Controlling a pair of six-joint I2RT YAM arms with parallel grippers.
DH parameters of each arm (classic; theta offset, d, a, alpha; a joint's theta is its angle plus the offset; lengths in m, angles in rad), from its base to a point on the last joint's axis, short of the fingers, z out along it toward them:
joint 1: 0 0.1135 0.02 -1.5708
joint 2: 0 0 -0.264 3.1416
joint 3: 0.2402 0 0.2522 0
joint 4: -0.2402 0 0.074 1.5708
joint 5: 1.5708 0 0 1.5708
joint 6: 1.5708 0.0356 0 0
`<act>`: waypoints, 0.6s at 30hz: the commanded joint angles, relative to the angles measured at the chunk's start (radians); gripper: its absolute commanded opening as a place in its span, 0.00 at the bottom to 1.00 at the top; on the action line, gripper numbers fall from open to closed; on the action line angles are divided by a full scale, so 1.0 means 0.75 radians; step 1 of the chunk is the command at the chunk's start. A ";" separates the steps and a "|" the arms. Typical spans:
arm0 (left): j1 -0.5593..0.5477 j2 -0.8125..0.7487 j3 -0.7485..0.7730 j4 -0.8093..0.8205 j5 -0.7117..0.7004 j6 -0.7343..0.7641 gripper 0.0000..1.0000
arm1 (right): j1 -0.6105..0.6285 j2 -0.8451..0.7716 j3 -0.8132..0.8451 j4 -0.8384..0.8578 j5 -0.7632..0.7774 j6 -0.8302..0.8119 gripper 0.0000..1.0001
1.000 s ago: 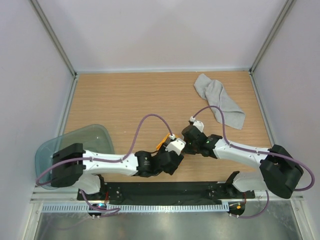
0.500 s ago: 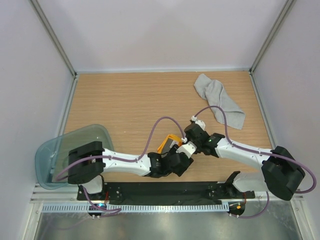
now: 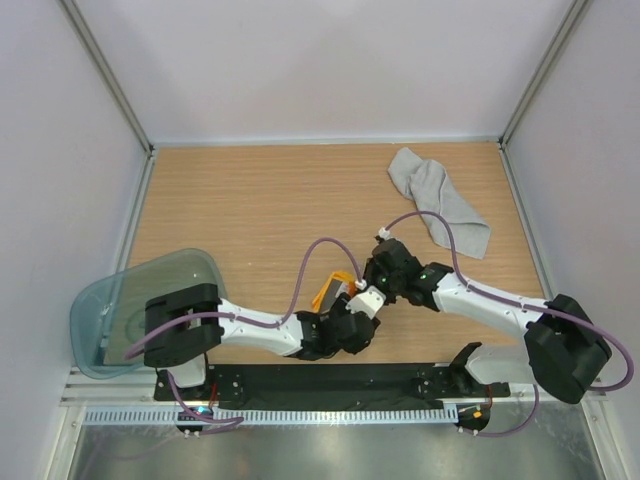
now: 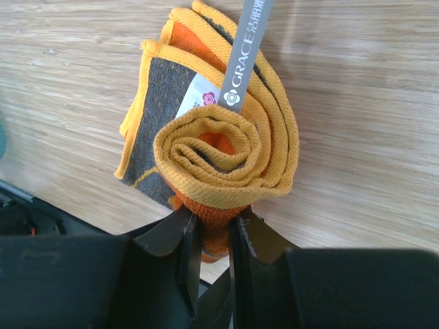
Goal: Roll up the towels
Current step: Roll the towel
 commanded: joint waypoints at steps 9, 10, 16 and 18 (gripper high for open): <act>0.025 0.031 -0.046 0.009 -0.006 -0.069 0.21 | -0.112 -0.058 0.055 -0.026 -0.166 -0.064 0.31; 0.033 0.025 -0.042 0.007 0.006 -0.067 0.20 | -0.118 -0.060 0.055 -0.032 -0.164 -0.070 0.34; 0.100 -0.032 -0.036 0.007 0.235 -0.101 0.14 | -0.250 -0.081 0.171 -0.185 -0.080 -0.146 0.61; 0.145 -0.065 -0.036 0.013 0.314 -0.128 0.11 | -0.279 -0.099 0.249 -0.245 -0.033 -0.185 0.70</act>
